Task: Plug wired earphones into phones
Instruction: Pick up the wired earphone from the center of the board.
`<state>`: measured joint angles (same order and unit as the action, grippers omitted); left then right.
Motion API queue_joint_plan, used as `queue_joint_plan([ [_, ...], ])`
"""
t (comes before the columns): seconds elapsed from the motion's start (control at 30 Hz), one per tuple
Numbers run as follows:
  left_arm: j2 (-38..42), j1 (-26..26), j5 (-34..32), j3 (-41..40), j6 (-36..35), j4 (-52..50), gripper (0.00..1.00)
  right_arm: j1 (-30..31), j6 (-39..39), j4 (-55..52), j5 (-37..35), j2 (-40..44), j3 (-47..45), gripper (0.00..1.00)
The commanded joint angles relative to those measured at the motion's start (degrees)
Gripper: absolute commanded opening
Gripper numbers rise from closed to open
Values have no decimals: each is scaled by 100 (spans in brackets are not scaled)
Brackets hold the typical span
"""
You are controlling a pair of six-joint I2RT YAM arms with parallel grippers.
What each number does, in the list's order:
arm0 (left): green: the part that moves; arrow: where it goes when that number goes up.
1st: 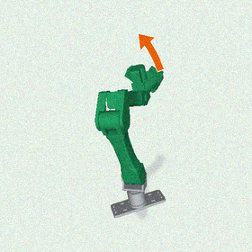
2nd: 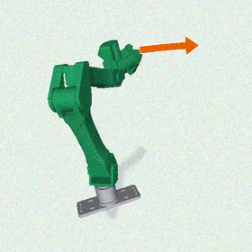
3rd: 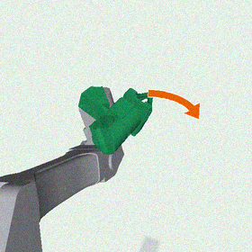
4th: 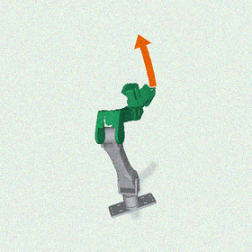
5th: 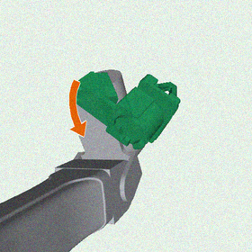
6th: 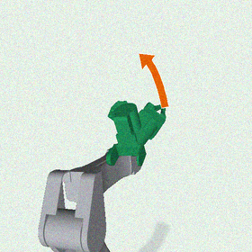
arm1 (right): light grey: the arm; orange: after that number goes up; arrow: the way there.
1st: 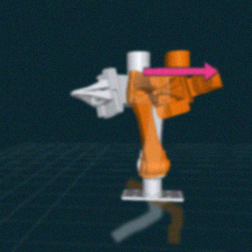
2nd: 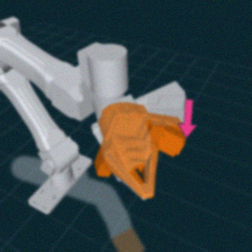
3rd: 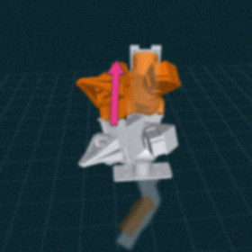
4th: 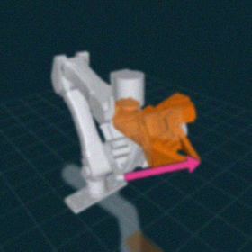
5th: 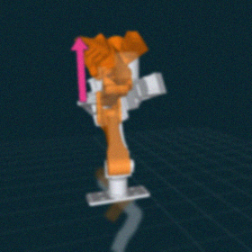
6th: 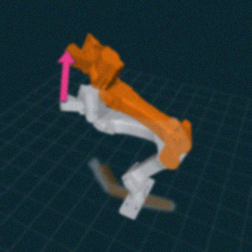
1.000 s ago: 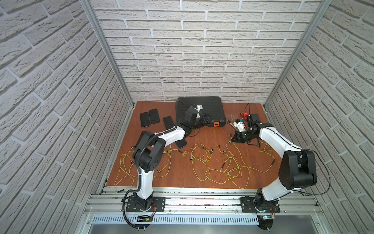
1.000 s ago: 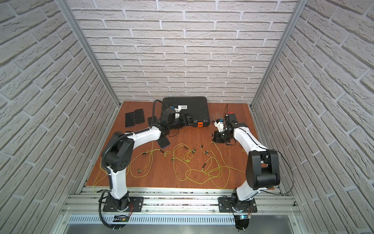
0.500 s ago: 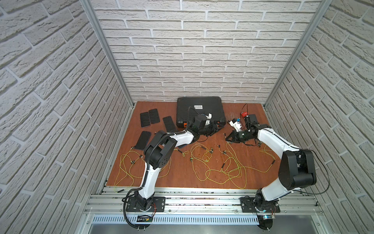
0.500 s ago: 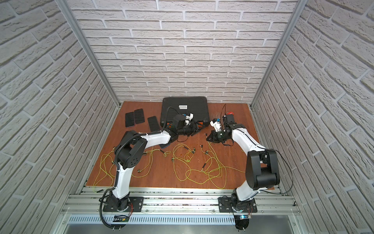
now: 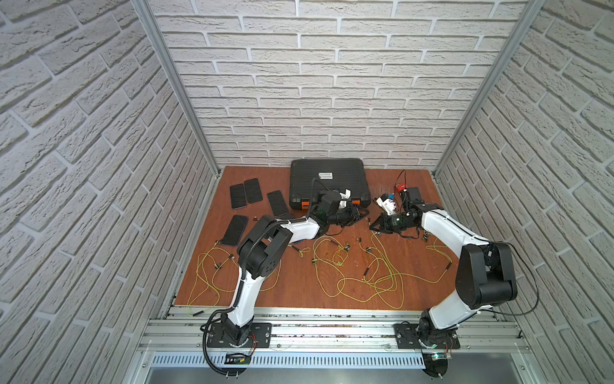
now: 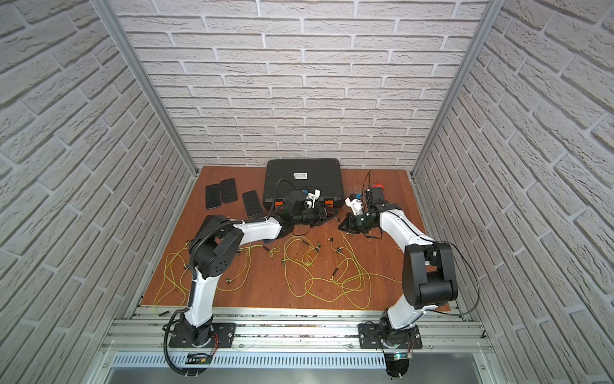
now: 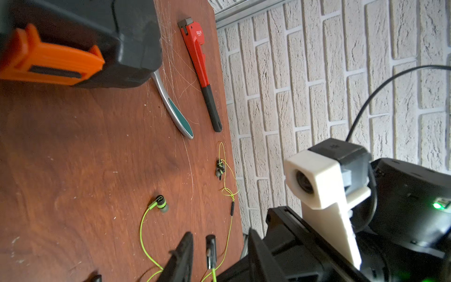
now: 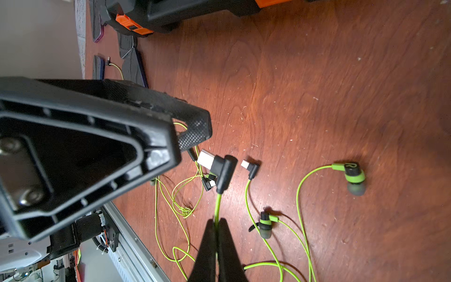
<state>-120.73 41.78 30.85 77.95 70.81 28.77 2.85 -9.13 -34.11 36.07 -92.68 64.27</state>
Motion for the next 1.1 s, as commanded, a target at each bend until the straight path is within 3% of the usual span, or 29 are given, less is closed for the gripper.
queue_joint_plan([
  [0.0,-30,23,142,-93,58,386,37,14,-59,179,22,-48,137,6],
  [0.4,-265,23,263,-96,386,860,22,22,-78,218,119,-171,209,6],
  [0.47,-267,23,264,-88,325,736,26,22,-87,221,125,-154,209,5],
  [0.53,-249,23,230,-94,243,589,38,22,-85,228,109,-128,209,6],
  [0.67,-196,-37,102,-228,274,650,47,22,-62,177,-19,-76,200,6],
  [0.83,-135,-94,61,-323,280,690,48,22,-64,168,-70,-39,204,6],
  [1.07,-246,-47,159,-271,460,963,36,83,-130,234,55,-134,287,6],
])
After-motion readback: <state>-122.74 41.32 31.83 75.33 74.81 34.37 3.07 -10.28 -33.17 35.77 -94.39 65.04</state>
